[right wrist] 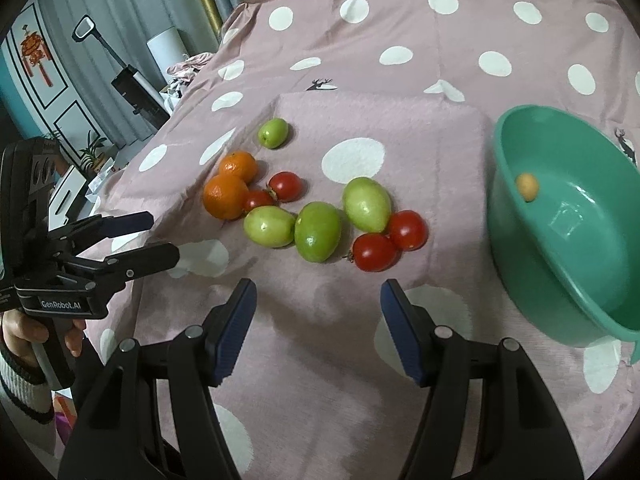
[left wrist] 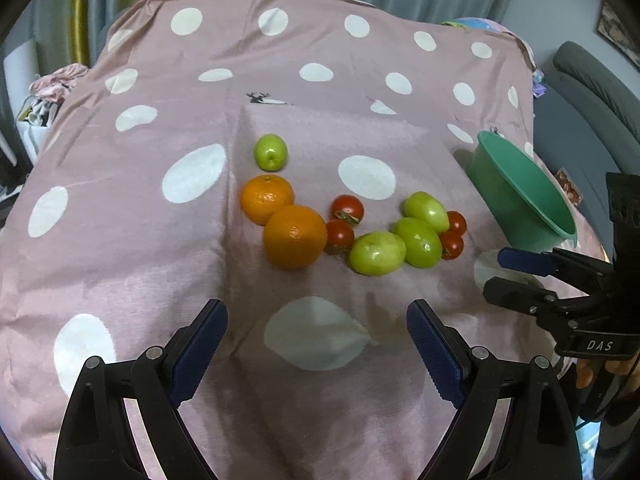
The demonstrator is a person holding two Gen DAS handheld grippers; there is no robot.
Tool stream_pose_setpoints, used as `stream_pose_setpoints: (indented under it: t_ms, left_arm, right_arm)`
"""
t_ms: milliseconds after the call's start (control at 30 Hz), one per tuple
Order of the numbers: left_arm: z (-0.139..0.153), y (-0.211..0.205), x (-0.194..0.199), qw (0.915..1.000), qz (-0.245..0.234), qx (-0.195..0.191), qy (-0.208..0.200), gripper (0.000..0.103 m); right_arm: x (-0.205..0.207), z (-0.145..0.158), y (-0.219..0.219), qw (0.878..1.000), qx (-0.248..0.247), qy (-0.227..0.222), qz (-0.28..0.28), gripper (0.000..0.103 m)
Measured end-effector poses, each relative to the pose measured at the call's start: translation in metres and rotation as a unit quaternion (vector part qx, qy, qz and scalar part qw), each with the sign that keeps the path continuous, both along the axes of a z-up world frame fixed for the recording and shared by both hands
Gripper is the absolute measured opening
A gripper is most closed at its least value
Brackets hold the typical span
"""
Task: Organize fruits
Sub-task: 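Lower the left tool toward a large green fruit while the right tool approaches another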
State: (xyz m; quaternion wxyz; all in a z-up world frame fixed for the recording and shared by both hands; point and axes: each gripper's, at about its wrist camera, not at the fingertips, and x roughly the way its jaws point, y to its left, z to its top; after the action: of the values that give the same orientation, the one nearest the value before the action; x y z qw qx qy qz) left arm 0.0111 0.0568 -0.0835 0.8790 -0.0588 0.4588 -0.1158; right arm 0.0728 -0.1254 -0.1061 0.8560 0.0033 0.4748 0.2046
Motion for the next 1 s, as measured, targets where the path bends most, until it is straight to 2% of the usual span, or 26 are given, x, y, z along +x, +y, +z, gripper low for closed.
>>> stream_pose_setpoints:
  t_ms: [333,433,500,667,833,1000]
  left_arm:
    - [-0.007,-0.015,0.013,0.9993,-0.024,-0.026,0.011,0.091]
    - [-0.009,-0.02,0.016,0.9985,-0.034,-0.041,0.015,0.091]
    - [-0.012,-0.022,0.018,0.9979,-0.037,-0.05,0.02,0.091]
    - [-0.018,-0.023,0.021,0.9964,-0.043,-0.067,0.029,0.091]
    - [-0.02,-0.024,0.025,0.9958,-0.046,-0.073,0.032,0.091]
    - [-0.021,-0.027,0.03,0.9952,-0.052,-0.076,0.033,0.085]
  right_arm:
    - [0.01,-0.016,0.006,0.999,0.035,0.03,0.018,0.064]
    - [0.013,-0.02,0.008,0.998,0.044,0.038,0.027,0.06]
    - [0.015,-0.024,0.01,0.998,0.044,0.043,0.033,0.054]
    - [0.021,-0.03,0.014,0.997,0.045,0.049,0.038,0.052]
    - [0.028,-0.032,0.015,0.997,0.041,0.046,0.036,0.051]
    - [0.034,-0.032,0.013,0.998,0.041,0.045,0.034,0.051]
